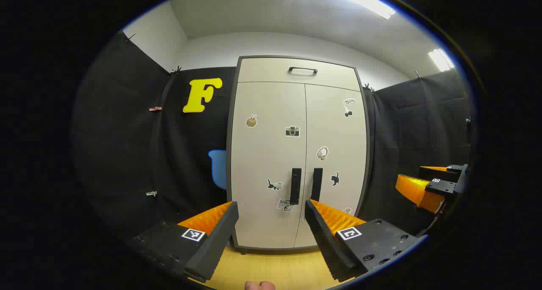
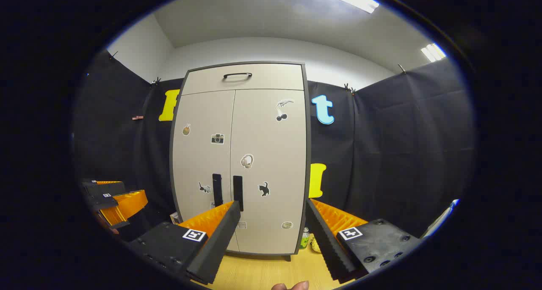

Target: Open the right door of the double-door shoe cabinet with the right hand, and open the left door with the left hand.

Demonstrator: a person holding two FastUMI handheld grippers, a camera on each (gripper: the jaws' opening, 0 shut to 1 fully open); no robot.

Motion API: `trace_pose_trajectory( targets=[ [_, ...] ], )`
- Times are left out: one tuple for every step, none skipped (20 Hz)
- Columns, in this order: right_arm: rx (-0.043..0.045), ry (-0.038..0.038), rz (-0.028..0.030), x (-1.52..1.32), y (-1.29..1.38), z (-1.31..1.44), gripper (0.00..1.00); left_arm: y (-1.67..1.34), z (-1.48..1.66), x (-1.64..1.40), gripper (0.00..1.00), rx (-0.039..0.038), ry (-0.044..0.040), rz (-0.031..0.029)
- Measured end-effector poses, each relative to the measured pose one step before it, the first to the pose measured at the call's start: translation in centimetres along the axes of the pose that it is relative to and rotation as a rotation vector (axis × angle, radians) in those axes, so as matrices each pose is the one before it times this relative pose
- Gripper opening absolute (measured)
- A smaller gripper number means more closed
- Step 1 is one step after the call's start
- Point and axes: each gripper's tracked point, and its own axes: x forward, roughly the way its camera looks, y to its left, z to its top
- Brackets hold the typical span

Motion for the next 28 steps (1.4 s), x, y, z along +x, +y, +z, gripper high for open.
trace_pose_trajectory(
  targets=[
    [-0.00244, 0.00164, -0.00103, -0.112, -0.052, -0.035, 0.97, -0.042, 0.118, -0.108, 0.97, -0.00261, -0.00047, -0.00164],
    [-0.00043, 0.00186, -0.00215, -0.122, -0.020, 0.032, 0.97, 0.045, 0.095, -0.190, 0.97, -0.00274, -0.00278, -0.00044],
    [0.00188, -0.00051, 0.00051, -0.182, 0.089, 0.018, 0.97, 0.086, 0.149, -0.074, 0.97, -0.00167, -0.00311, 0.00003],
    [-0.00010, -0.00048, 0.00104, -0.021, 0.069, 0.077, 0.98, 0.036, -0.009, -0.061, 0.97, 0.00084, -0.00297, -0.00011],
    [-0.00280, 0.00068, -0.00072, -0.107, 0.022, 0.004, 0.97, 0.080, 0.105, -0.083, 0.97, 0.00207, -0.00184, 0.00090],
    [-0.00491, 0.00257, -0.00035, -0.031, 0.031, -0.089, 0.97, 0.078, 0.047, -0.049, 0.97, 0.00188, -0.00144, 0.00030],
    [-0.00343, 0.00315, 0.00042, -0.087, 0.070, -0.049, 0.97, 0.092, 0.065, -0.095, 0.97, 0.00104, -0.00036, 0.00039],
    [-0.00081, 0.00234, 0.00315, -0.105, 0.176, -0.049, 0.97, 0.107, -0.113, -0.242, 0.97, 0.00013, 0.00075, 0.00057],
    [0.00188, 0.00101, 0.00345, -0.081, 0.228, -0.047, 0.97, 0.121, -0.066, -0.077, 0.97, 0.00050, 0.00145, 0.00011],
    [0.00349, 0.00061, 0.00284, -0.045, 0.130, 0.042, 0.97, 0.122, -0.137, -0.008, 0.97, 0.00110, 0.00114, 0.00212],
    [0.00281, -0.00050, 0.00170, -0.139, 0.104, 0.015, 0.97, 0.102, 0.013, -0.087, 0.97, 0.00101, 0.00078, 0.00230],
    [0.00189, 0.00023, 0.00079, -0.030, 0.039, -0.014, 0.98, 0.103, -0.174, 0.014, 0.97, 0.00096, 0.00003, 0.00169],
    [0.00087, -0.00359, -0.00148, -0.117, -0.016, 0.024, 0.98, 0.094, 0.030, -0.146, 0.97, 0.00070, 0.00002, 0.00135],
    [-0.00081, -0.00154, -0.00471, 0.005, -0.063, 0.058, 0.98, 0.132, 0.153, -0.189, 0.97, 0.00195, -0.00352, 0.00153],
    [0.00125, -0.00049, -0.00157, 0.023, -0.012, -0.038, 0.98, 0.069, 0.128, -0.065, 0.97, 0.00102, -0.00460, -0.00002],
    [0.00368, 0.00038, -0.00055, 0.058, 0.069, -0.058, 0.97, 0.061, 0.006, -0.049, 0.97, 0.00009, -0.00264, 0.00190],
    [0.00557, 0.00084, -0.00058, 0.057, -0.062, -0.022, 0.97, 0.028, -0.019, -0.061, 0.97, -0.00083, 0.00136, 0.00289],
    [0.00546, -0.00030, 0.00244, 0.051, 0.046, 0.066, 0.97, 0.034, -0.120, -0.004, 0.97, -0.00198, 0.00354, 0.00356],
    [0.00160, 0.00440, 0.00525, 0.186, 0.102, -0.157, 0.97, -0.023, -0.170, -0.078, 0.97, -0.00187, 0.00145, 0.00135],
    [0.00190, 0.00433, 0.00724, 0.397, 0.215, -0.156, 0.98, 0.005, -0.155, 0.043, 0.97, 0.00067, 0.00194, 0.00176],
    [0.00274, 0.00896, 0.00528, 0.543, 0.235, -0.257, 0.98, 0.119, -0.081, -0.135, 0.97, 0.00587, 0.00352, 0.00680],
    [0.00520, 0.00906, 0.00802, 0.604, 0.337, -0.274, 0.98, 0.155, -0.187, -0.129, 0.97, 0.00966, 0.00219, 0.00531],
    [0.00700, 0.00405, 0.00716, 0.876, 0.408, -0.253, 0.98, 0.014, -0.154, -0.069, 0.97, 0.00925, -0.00019, 0.00116],
    [0.00349, 0.00970, 0.00667, 1.074, 0.413, -0.281, 0.98, -0.162, -0.169, 0.022, 0.97, 0.00345, 0.00211, -0.00232],
    [0.00254, 0.00013, 0.00861, 1.071, 0.501, -0.239, 0.97, -0.066, -0.056, -0.117, 0.97, -0.00225, 0.00278, -0.00314],
    [-0.00057, 0.00998, 0.00643, 1.455, 0.587, -0.415, 0.98, -0.060, -0.193, -0.014, 0.97, -0.00676, 0.00332, -0.00213],
    [-0.00626, 0.01141, 0.01726, 1.447, 0.814, -0.586, 0.97, -0.063, -0.177, 0.031, 0.97, -0.00806, 0.00292, -0.00450],
    [-0.01112, 0.00979, 0.01628, 1.369, 0.942, -0.573, 0.97, -0.003, -0.243, -0.019, 0.97, -0.00630, 0.00420, -0.00278]
  ],
)
